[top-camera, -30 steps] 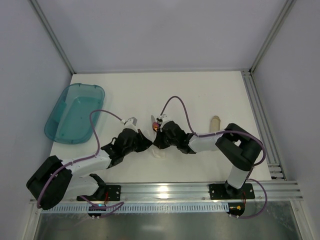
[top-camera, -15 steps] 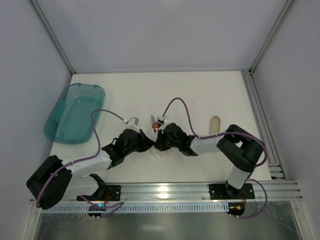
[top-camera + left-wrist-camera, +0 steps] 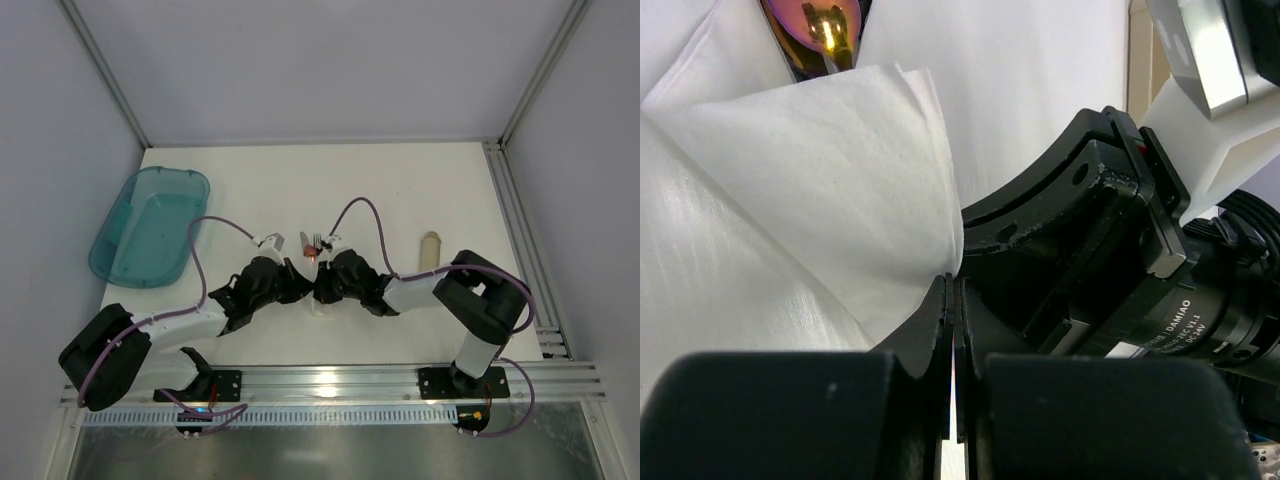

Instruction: Place the utensils on the paper napkin and roll it up

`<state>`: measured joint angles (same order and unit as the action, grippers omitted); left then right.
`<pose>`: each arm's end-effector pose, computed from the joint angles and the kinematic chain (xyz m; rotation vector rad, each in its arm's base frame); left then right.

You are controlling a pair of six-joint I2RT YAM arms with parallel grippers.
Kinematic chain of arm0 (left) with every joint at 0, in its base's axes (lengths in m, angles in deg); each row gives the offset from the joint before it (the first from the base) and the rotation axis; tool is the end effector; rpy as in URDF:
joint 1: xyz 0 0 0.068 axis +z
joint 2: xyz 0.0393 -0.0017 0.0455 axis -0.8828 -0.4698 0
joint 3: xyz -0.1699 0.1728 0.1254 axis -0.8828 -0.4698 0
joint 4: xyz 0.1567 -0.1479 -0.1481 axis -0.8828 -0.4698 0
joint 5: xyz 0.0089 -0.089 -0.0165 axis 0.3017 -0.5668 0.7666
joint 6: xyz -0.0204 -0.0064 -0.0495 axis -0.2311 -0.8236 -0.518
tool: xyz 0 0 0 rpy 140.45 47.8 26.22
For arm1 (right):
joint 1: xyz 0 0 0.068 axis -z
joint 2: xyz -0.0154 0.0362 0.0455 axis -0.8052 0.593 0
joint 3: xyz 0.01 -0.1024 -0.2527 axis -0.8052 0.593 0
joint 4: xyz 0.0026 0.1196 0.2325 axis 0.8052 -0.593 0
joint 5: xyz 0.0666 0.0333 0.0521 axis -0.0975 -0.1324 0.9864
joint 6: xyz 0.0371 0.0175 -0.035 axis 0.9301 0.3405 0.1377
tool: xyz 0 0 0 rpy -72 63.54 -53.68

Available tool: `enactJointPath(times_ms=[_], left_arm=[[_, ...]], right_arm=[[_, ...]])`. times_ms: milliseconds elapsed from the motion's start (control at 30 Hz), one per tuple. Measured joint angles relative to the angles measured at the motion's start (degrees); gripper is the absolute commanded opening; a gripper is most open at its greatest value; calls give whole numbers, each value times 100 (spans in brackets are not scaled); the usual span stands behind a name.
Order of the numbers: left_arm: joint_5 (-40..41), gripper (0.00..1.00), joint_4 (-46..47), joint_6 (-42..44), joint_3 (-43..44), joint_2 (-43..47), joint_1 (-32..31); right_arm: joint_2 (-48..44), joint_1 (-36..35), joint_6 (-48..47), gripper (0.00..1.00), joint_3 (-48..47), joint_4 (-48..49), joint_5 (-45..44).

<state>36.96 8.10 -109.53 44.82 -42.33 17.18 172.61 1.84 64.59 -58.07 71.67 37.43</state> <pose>0.1697 -0.1678 0.1698 -0.1734 2.2451 -0.9843 0.1993 0.2576 0.1281 -0.4015 2.2728 0.9089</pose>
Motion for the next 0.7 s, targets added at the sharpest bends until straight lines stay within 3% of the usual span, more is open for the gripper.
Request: enactJointPath(times_ms=[400, 700], left_arm=[[-42, 0, 44, 111, 42, -57, -15], [-216, 0, 76, 138, 251, -343, -101]], right_arm=[[-909, -24, 46, 4, 468, -551, -22], [-1047, -164, 164, 4, 820, -525, -33]])
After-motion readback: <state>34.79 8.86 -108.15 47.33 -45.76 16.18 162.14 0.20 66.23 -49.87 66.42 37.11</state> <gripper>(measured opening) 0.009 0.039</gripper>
